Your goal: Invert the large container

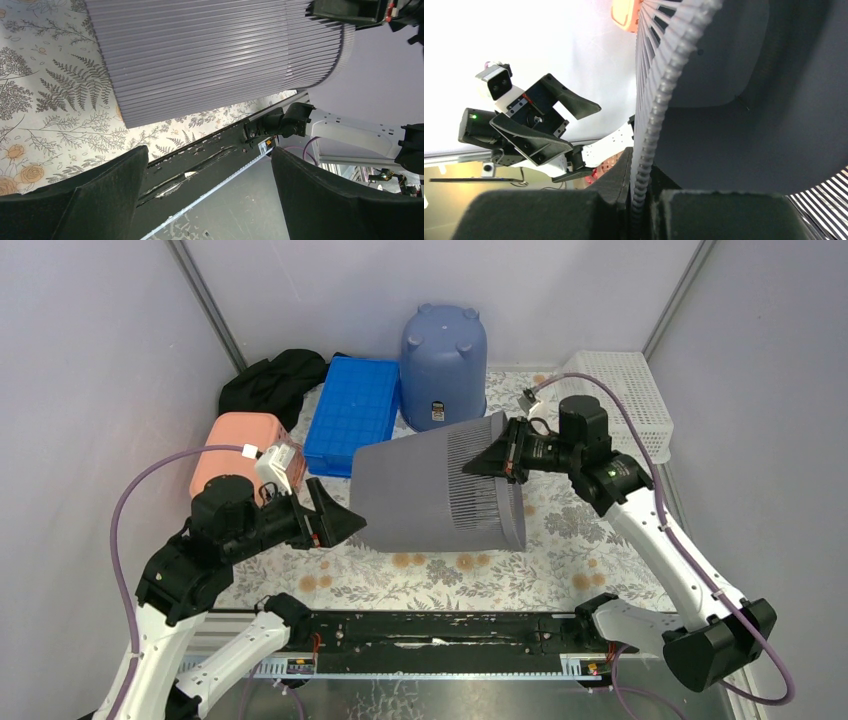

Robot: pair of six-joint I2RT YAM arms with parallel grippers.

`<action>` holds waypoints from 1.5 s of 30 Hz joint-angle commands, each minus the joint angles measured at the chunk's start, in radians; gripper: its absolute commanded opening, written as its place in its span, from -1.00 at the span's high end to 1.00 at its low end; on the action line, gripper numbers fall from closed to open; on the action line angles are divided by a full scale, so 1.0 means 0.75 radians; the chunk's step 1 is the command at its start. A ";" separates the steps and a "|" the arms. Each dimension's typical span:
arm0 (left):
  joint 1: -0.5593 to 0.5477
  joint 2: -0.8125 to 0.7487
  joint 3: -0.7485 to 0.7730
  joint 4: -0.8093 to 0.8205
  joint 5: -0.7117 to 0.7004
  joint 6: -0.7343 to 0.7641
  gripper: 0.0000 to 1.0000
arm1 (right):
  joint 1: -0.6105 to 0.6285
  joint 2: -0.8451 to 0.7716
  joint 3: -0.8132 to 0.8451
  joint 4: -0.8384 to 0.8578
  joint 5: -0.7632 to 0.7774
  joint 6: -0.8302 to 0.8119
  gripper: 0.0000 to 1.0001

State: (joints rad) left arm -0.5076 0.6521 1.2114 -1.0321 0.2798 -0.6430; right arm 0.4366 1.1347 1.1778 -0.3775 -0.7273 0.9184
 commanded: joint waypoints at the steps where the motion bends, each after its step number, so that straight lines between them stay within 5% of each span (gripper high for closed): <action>1: 0.007 -0.011 0.009 -0.001 -0.014 -0.023 -1.00 | 0.003 -0.083 -0.108 0.545 -0.184 0.222 1.00; 21: 0.007 -0.009 -0.091 0.065 -0.009 -0.024 -1.00 | 0.001 -0.055 -0.567 1.210 -0.246 0.516 1.00; 34: 0.008 0.004 -0.096 0.067 -0.005 -0.012 -1.00 | 0.001 -0.070 -0.700 1.295 -0.243 0.545 1.00; 45: 0.008 0.118 0.196 0.034 0.055 -0.001 -1.00 | -0.001 -0.021 -0.724 1.488 -0.254 0.676 1.00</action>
State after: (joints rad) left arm -0.5076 0.7055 1.2282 -1.0294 0.2882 -0.6567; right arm 0.4366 1.1202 0.6132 0.4946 -0.8608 1.3338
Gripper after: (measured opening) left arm 0.998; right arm 0.088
